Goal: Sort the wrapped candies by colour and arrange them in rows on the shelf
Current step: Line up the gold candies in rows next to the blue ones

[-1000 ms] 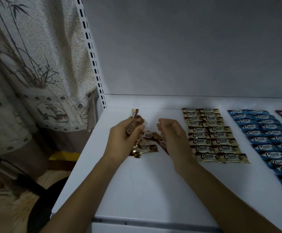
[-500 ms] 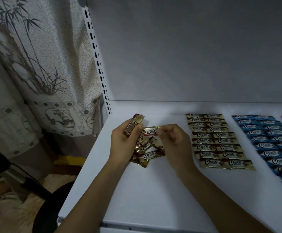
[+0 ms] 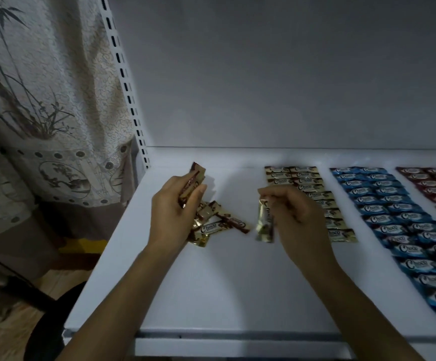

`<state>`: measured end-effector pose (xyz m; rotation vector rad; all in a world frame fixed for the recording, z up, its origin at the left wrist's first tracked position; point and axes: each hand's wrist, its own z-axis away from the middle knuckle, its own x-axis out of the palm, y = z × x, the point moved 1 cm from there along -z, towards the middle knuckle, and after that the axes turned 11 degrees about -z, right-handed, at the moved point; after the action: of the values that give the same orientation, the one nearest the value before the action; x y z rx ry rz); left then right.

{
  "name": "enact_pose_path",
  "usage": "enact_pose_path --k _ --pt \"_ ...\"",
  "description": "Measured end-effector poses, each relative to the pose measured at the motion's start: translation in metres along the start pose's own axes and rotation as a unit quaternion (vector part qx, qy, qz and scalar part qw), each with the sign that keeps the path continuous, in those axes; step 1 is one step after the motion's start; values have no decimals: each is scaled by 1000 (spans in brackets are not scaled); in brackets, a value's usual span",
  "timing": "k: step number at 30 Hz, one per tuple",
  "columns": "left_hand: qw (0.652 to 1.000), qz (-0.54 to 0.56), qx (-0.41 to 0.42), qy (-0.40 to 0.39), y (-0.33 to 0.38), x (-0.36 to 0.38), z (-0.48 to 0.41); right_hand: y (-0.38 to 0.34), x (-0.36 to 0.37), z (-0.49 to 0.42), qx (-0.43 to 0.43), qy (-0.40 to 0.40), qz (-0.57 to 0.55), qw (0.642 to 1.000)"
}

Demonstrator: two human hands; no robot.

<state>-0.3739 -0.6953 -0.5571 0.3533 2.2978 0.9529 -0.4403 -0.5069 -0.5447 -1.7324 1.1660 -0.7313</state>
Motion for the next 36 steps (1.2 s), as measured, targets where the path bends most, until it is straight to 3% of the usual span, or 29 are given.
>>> enact_pose_path --k 4,7,9,11,14,19,23,27,36 --pt "998 44 2 -47 35 3 4 2 -34 16 -47 -67 142 986" --pt "985 112 -53 -118 68 22 23 16 -42 28 -74 -145 250 954" --pt "951 229 -123 -167 87 35 45 24 -47 35 -82 -138 278 947" --pt "892 347 -197 -214 100 45 64 22 -55 41 -81 -82 291 950" --pt "844 404 -262 -236 105 48 76 13 -69 50 -89 -25 372 924" --pt "839 379 -341 -189 102 41 82 18 -75 62 -79 -42 501 861" --pt "846 368 -341 -180 105 41 84 15 -73 62 -71 -10 490 869" --pt "839 385 -340 -181 106 43 84 8 -66 70 -84 -46 500 861" --pt "839 384 -337 -188 102 44 85 10 -70 75 -56 -24 504 861"
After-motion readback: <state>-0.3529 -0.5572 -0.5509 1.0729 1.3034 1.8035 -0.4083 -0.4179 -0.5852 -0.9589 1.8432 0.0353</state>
